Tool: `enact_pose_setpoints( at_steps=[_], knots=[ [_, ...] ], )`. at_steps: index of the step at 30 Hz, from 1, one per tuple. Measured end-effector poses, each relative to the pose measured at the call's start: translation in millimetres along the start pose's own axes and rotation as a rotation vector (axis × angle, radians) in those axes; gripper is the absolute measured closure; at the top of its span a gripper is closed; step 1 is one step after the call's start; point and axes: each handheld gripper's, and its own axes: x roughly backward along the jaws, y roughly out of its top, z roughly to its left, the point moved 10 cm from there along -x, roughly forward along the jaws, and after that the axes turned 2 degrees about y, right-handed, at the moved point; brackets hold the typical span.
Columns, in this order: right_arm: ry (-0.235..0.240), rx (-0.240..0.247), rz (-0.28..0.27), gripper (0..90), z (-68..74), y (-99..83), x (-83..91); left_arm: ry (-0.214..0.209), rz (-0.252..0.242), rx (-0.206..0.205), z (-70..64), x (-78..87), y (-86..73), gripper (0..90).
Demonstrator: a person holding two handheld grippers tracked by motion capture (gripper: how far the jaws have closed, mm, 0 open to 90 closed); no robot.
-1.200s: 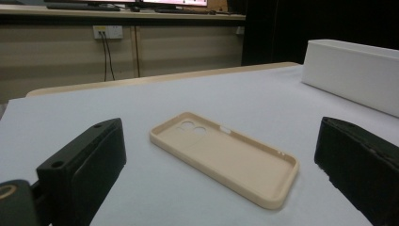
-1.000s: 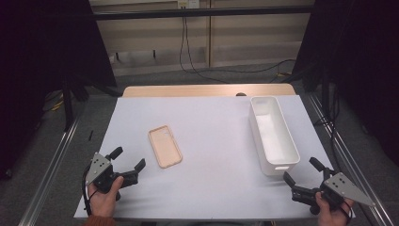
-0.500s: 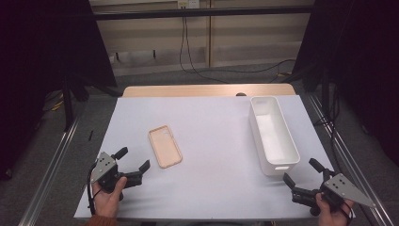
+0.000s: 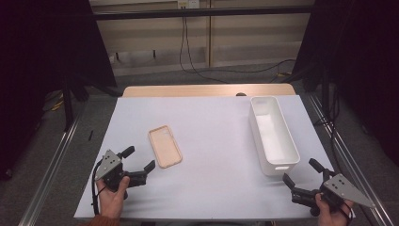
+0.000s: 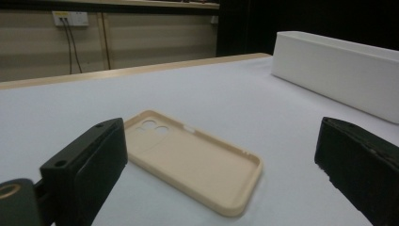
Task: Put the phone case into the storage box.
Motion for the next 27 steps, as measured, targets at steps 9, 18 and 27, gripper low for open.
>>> enact_pose_setpoints(
  at_steps=[9, 18, 27],
  knots=[
    [-0.001, 0.004, 0.005, 0.0, 0.3, -0.7, 0.9, -0.049, -0.012, 0.005, -7.1, -5.2, 7.5, 4.6],
    [0.000, 0.004, 0.006, 0.0, 0.5, -0.9, 1.5, -0.098, 0.021, -0.012, -19.0, -21.1, 8.6, 4.6],
    [-0.002, 0.001, 0.006, 0.0, 0.6, -0.9, 1.4, -0.123, 0.014, -0.037, -26.8, -32.2, 12.8, 3.7]
  ],
)
